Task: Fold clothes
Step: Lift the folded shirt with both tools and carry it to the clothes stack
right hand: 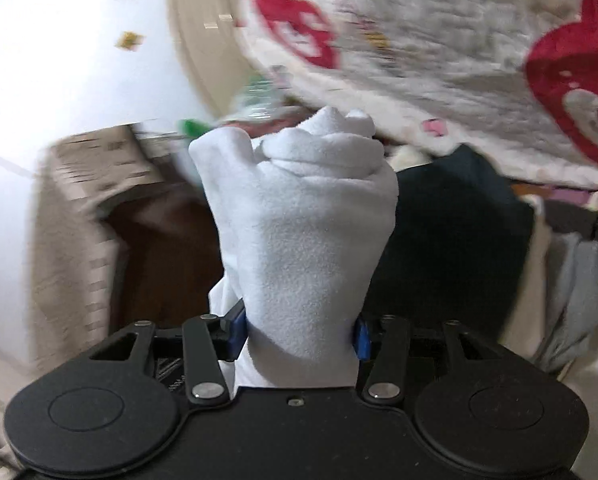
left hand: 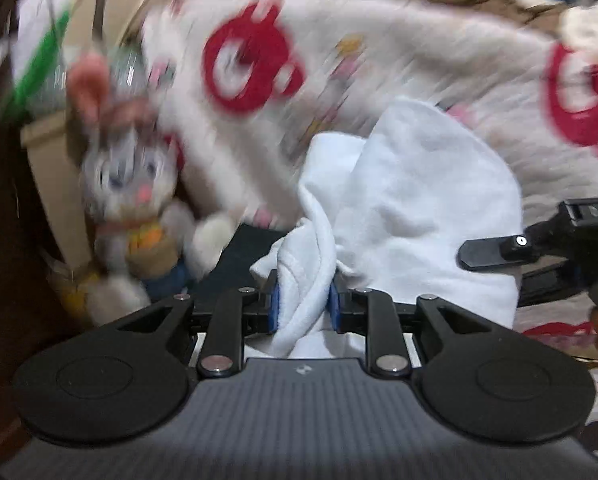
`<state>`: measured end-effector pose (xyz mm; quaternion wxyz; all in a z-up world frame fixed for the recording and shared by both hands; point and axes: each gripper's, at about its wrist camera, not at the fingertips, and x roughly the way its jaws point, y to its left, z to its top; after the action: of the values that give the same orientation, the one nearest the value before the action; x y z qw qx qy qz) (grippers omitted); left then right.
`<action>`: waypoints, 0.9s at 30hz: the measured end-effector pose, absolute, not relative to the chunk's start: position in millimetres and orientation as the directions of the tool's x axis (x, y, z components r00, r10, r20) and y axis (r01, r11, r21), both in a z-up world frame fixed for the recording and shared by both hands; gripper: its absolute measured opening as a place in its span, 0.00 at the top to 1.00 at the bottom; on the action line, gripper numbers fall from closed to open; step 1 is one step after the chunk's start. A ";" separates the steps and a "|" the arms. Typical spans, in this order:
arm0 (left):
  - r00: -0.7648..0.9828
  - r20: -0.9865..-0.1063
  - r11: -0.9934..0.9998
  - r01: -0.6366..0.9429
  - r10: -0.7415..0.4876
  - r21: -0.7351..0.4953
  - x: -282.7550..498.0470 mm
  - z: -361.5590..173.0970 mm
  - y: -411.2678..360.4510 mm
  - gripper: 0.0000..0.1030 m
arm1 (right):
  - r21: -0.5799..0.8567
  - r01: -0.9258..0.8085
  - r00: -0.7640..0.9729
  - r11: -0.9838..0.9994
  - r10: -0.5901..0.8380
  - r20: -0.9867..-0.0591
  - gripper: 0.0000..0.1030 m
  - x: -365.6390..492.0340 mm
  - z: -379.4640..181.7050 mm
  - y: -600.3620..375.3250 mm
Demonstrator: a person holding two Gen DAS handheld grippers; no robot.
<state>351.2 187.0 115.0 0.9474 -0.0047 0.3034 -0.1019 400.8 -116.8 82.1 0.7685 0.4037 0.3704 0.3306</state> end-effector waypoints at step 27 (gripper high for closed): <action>0.903 -0.364 0.969 0.246 -0.228 0.002 311.8 115.2 155.4 0.71 | 0.763 -0.231 0.687 0.604 0.657 -0.311 0.33 409.7 51.3 -161.0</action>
<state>311.8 155.4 115.2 0.9751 0.0242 0.1837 -0.1216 409.7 -161.0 51.3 0.8452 0.3594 0.2958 0.2627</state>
